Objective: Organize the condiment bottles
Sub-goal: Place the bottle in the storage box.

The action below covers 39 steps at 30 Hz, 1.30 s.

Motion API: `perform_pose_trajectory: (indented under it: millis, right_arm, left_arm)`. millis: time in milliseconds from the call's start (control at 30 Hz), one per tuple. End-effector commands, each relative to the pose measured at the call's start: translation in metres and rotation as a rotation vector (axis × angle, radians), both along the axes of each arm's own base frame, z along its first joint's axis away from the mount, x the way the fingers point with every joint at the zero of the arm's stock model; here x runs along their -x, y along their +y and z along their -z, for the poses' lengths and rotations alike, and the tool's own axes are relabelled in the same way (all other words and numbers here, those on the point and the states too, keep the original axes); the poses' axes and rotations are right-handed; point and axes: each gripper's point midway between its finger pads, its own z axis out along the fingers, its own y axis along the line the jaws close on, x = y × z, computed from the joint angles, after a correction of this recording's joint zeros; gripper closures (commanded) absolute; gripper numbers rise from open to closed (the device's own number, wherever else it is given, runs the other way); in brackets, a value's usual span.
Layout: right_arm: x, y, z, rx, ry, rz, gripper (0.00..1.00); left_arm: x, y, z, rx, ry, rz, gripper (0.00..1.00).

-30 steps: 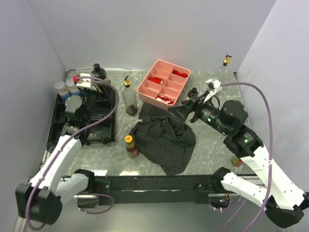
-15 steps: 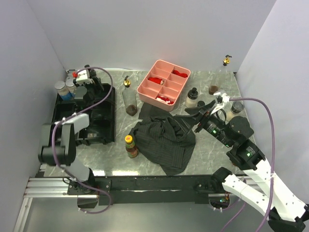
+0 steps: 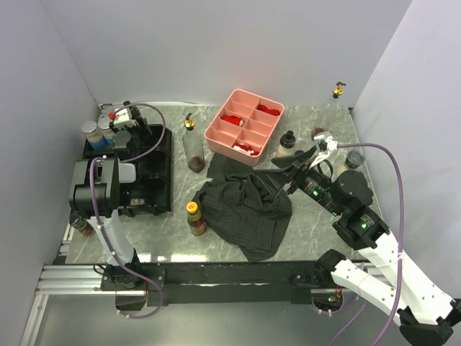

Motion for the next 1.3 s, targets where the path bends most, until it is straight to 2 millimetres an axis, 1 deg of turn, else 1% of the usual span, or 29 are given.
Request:
perform_pose_trajectory:
  millis: [0, 67, 133, 167, 233, 267, 333, 367, 467, 633, 667, 700, 767, 933, 967, 1100, 1200, 1233, 1267]
  right_arm:
    - [0.0, 0.0, -0.014, -0.024, -0.059, -0.003, 0.0]
    - [0.0, 0.0, -0.014, -0.021, -0.063, -0.001, 0.0]
    - [0.0, -0.002, -0.015, -0.02, -0.069, 0.007, 0.0]
    - [-0.001, -0.004, -0.015, -0.017, -0.074, 0.016, 0.0]
    - [-0.001, -0.005, -0.017, -0.013, -0.078, 0.021, 0.0]
    - [-0.001, -0.006, -0.017, -0.011, -0.082, 0.023, 0.0]
    - [0.0, -0.006, -0.018, -0.008, -0.088, 0.024, 0.0]
    - [0.001, -0.007, -0.02, -0.011, -0.091, 0.026, 0.0]
    - [0.003, -0.009, -0.022, -0.015, -0.102, 0.026, 0.0]
    - [0.003, -0.011, -0.022, -0.011, -0.108, 0.034, 0.0]
    - [0.003, -0.011, -0.023, -0.012, -0.109, 0.032, 0.0]
    - [0.004, -0.011, -0.023, -0.012, -0.11, 0.032, 0.0]
    - [0.004, -0.011, -0.024, -0.014, -0.112, 0.031, 0.0]
    - [0.006, -0.012, -0.024, -0.016, -0.115, 0.029, 0.0]
    - [0.007, -0.013, -0.026, -0.018, -0.118, 0.029, 0.0]
    - [0.009, -0.013, -0.029, -0.023, -0.125, 0.025, 0.0]
    - [0.01, -0.013, -0.029, -0.02, -0.121, 0.022, 0.0]
    - [0.011, -0.013, -0.028, -0.016, -0.119, 0.017, 0.0]
    - [0.011, -0.012, -0.028, -0.014, -0.114, 0.014, 0.0]
  left_arm:
    - [-0.012, 0.006, -0.05, -0.001, -0.181, -0.022, 0.97]
    - [-0.014, 0.006, -0.043, -0.002, -0.171, -0.021, 0.96]
    - [-0.014, 0.005, -0.038, 0.003, -0.16, -0.017, 0.92]
    - [-0.014, 0.005, -0.034, 0.003, -0.153, -0.017, 0.85]
    - [-0.015, 0.007, -0.029, 0.004, -0.139, -0.026, 0.79]
    - [-0.016, 0.008, -0.024, 0.002, -0.128, -0.032, 0.74]
    - [-0.018, 0.008, -0.019, -0.002, -0.119, -0.027, 0.67]
    - [-0.018, 0.007, -0.017, 0.0, -0.115, -0.026, 0.58]
    - [-0.017, 0.007, -0.012, 0.006, -0.111, -0.026, 0.47]
    - [-0.014, 0.008, -0.01, 0.007, -0.116, -0.032, 0.4]
    - [-0.014, 0.008, -0.01, 0.009, -0.116, -0.032, 0.35]
    - [-0.014, 0.008, -0.009, 0.009, -0.113, -0.031, 0.33]
    - [-0.014, 0.007, -0.011, 0.007, -0.115, -0.029, 0.28]
    - [-0.01, 0.007, -0.017, -0.004, -0.116, -0.031, 0.22]
    - [-0.008, 0.008, -0.018, -0.006, -0.114, -0.036, 0.19]
    - [-0.005, 0.009, -0.02, -0.013, -0.111, -0.042, 0.17]
    - [0.001, 0.006, -0.027, -0.01, -0.126, -0.027, 0.17]
    - [0.003, 0.005, -0.037, -0.007, -0.143, -0.02, 0.16]
    - [0.005, 0.001, -0.038, -0.007, -0.136, -0.005, 0.16]
